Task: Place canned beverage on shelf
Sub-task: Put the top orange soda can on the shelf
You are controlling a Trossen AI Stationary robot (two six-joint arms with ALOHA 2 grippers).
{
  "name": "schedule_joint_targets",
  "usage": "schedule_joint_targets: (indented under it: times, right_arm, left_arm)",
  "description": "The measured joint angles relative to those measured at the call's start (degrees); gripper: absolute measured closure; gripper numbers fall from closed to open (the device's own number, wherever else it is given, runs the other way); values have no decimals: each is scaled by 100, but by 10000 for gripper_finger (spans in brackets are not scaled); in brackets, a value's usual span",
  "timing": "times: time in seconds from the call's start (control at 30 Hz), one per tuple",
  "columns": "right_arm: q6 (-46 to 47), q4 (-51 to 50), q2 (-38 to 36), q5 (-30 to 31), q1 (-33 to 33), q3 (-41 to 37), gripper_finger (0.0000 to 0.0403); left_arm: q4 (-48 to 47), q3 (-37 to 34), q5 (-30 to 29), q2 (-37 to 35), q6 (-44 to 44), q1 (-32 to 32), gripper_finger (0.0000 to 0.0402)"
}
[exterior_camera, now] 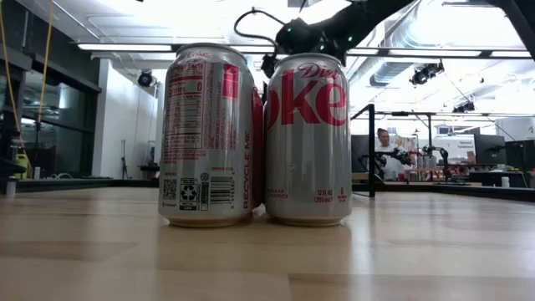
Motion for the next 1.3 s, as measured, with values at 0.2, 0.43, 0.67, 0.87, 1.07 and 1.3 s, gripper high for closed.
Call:
schedule_joint_targets:
  times: [0.2, 0.43, 0.67, 0.87, 1.07, 1.3]
  right_arm:
    - [394, -727, -637, 365, -97, 2, 22]
    - [1215, -1613, -1179, 439, -122, 8, 22]
    - [1569, -2001, -1398, -231, 300, 9, 22]
    - [1712, -1524, -1294, 1358, 1418, 9, 22]
    - [3273, -576, -684, 3589, 2146, 7, 22]
    - [5331, -45, 246, 4617, 2206, 0, 22]
  left_arm:
    - [0, 0, -3, 0, 4, 0, 98]
    - [-61, 0, -20, 0, 5, 0, 98]
    - [-59, 0, -38, 0, 7, 0, 98]
    - [-58, 0, -57, 0, 2, 0, 98]
    - [-66, 0, -60, 0, -12, -2, 98]
    - [-68, 0, -60, 0, -141, -2, 98]
